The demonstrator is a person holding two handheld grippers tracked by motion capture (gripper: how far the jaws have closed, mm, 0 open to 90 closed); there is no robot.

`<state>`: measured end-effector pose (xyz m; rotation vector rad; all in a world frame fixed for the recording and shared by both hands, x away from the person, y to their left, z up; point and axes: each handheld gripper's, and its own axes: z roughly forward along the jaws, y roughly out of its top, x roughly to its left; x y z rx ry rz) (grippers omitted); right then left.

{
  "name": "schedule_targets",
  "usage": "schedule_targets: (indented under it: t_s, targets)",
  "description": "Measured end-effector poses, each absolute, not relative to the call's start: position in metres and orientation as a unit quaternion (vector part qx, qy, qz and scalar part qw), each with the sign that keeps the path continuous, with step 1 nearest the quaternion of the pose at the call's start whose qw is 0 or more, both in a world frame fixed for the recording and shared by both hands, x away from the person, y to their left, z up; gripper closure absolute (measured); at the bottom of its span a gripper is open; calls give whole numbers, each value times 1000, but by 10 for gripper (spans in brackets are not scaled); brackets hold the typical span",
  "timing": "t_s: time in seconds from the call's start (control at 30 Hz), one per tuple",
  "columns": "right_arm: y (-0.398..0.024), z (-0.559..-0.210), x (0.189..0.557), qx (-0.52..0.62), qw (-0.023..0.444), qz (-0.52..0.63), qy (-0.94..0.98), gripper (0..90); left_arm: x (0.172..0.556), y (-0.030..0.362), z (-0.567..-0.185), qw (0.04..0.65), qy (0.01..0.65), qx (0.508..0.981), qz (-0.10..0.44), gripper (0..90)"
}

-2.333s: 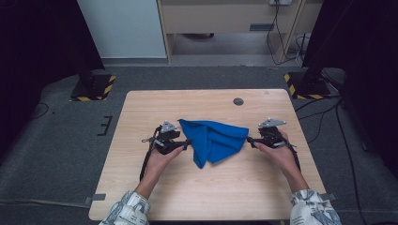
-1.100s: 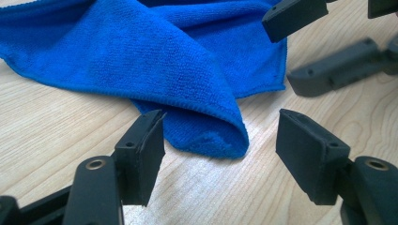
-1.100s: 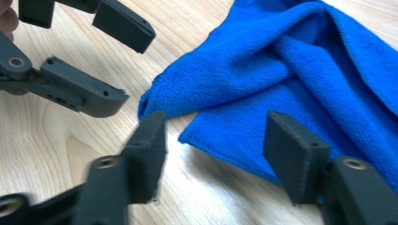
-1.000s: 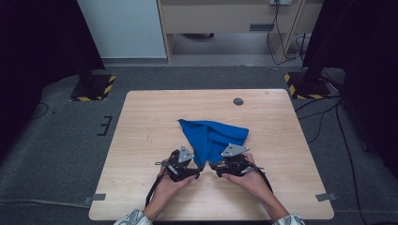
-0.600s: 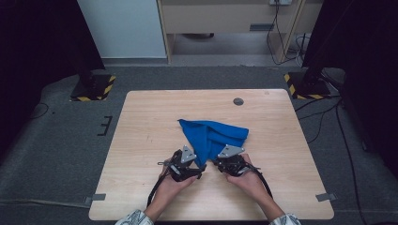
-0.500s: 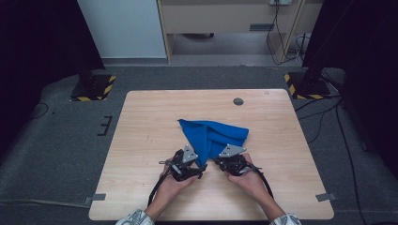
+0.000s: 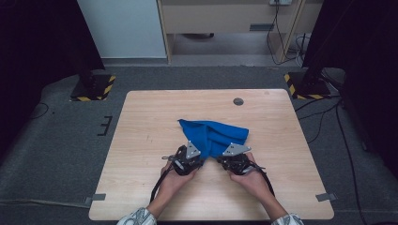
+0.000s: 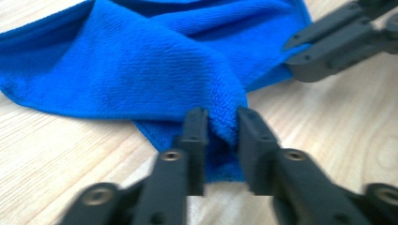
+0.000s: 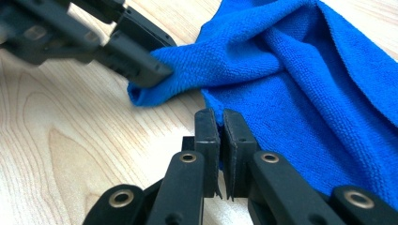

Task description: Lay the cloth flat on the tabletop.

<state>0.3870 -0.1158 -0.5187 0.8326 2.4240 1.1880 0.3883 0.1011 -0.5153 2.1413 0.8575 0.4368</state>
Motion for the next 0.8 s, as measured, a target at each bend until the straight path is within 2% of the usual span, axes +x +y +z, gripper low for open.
schedule_targets:
  t_s: [0.07, 0.13, 0.37, 0.8]
  targets:
    - [-117, -518, 388, 293, 158, 416, 846, 861, 392, 102, -514, 394, 341, 836, 169, 835]
    - [-119, -517, 388, 295, 159, 418, 845, 861, 396, 105, -511, 403, 351, 829, 168, 852]
    - [-135, -509, 390, 308, 168, 425, 834, 863, 400, 128, -498, 436, 380, 799, 164, 854]
    - [-185, -499, 389, 343, 182, 428, 816, 863, 409, 154, -496, 431, 408, 788, 163, 861]
